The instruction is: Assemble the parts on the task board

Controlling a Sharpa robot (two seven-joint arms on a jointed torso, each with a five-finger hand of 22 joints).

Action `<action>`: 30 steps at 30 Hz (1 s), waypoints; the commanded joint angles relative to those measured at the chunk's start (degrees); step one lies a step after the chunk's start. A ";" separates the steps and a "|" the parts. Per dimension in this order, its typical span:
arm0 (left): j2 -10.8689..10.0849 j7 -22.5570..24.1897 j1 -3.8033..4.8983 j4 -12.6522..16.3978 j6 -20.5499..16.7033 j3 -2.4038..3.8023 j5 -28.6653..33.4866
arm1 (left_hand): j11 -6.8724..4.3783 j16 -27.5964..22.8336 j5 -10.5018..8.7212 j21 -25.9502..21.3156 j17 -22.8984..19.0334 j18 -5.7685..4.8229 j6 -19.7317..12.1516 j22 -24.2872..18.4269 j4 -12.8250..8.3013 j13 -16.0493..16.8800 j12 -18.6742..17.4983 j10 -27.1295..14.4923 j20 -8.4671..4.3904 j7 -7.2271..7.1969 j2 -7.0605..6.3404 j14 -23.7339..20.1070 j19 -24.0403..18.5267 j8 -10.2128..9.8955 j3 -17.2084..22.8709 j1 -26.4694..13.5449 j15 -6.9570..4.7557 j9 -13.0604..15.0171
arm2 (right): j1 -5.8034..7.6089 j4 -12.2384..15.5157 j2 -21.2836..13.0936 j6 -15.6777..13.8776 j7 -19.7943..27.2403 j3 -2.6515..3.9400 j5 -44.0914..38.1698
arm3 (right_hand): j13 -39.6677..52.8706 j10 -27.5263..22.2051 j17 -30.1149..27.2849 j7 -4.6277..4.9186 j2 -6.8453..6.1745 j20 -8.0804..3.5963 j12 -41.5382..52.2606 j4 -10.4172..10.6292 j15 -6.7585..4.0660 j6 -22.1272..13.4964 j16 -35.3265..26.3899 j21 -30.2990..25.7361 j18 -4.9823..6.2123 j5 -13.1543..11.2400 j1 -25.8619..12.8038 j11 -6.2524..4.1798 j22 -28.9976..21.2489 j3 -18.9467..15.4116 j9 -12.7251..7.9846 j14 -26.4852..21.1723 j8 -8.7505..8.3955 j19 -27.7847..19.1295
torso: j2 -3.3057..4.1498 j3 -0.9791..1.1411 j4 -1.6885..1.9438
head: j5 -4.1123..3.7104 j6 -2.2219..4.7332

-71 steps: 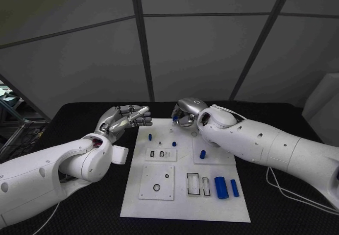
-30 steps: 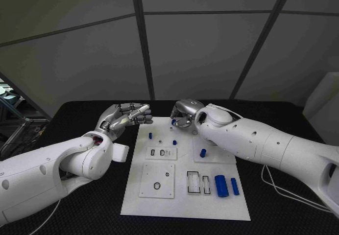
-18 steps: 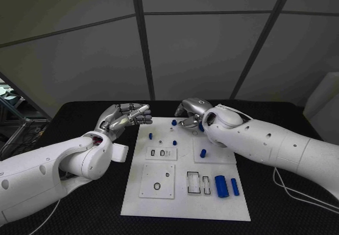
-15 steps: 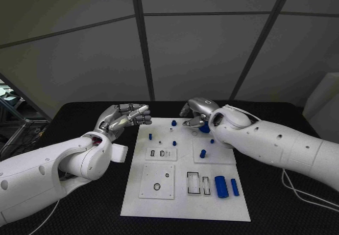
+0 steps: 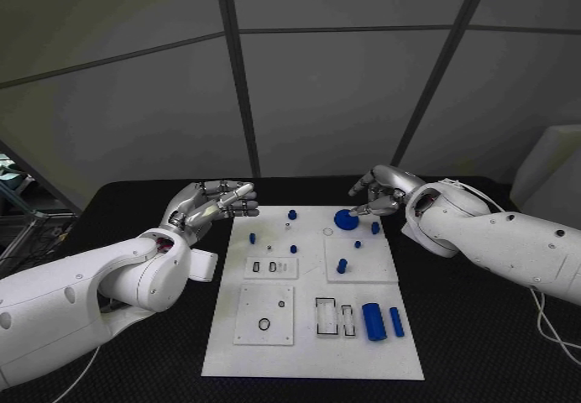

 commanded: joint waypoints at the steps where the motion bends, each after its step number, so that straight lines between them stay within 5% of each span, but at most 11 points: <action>1: 0.18 0.03 0.08 -0.11 0.95 0.06 -0.25 | 0.44 -0.20 -0.35 -0.17 0.08 -0.33 -0.25 -0.09 -0.42 -0.06 -0.14 -0.13 0.11 0.68 -0.10 -0.01 0.41 -0.26 -0.05 0.65 0.23 -0.05 | 0.11 -0.43 0.04 4.41 -2.96 0.08 2.66 | 16.85 -0.88 4.71 0.51 1.01 0.17 16.11 2.24 0.45 -0.42 2.58 0.61 -0.74 0.41 1.15 0.22 12.70 -1.69 0.03 3.06 -0.07 4.69 | 0.09 0.04 0.04 | -0.28 -0.01; 7: 0.40 -0.07 0.07 -0.44 1.12 0.06 -0.25 | 0.44 -0.20 -0.35 -0.17 0.08 -0.33 -0.25 -0.09 -0.42 -0.06 -0.14 -0.13 0.11 0.68 -0.10 -0.01 0.41 -0.26 -0.05 0.65 0.23 -0.05 | 0.09 -1.91 0.96 6.74 -3.76 0.09 1.94 | 30.28 0.83 8.08 0.85 0.98 0.78 28.49 4.39 0.82 -0.93 4.19 1.22 -1.09 0.67 2.20 0.98 14.27 -2.81 0.02 3.41 -0.08 5.57 | 0.09 -0.03 0.21 | -0.36 -0.16; 30: 0.68 -0.29 0.06 -0.78 1.39 0.06 -0.25 | 0.46 -0.26 -0.38 -0.18 0.08 -0.34 -0.26 -0.11 -0.46 -0.06 -0.20 -0.15 0.12 0.68 -0.08 -0.03 0.41 -0.30 -0.10 0.62 0.25 -0.05 | -0.03 -6.59 5.31 10.53 -4.15 0.05 -0.56 | 34.49 1.95 9.92 0.95 1.34 1.02 32.30 5.36 1.02 -0.69 5.00 1.52 -1.27 1.22 2.91 1.24 15.04 -2.89 0.11 3.69 0.10 6.02 | 0.07 -0.08 0.13 | -0.23 -0.59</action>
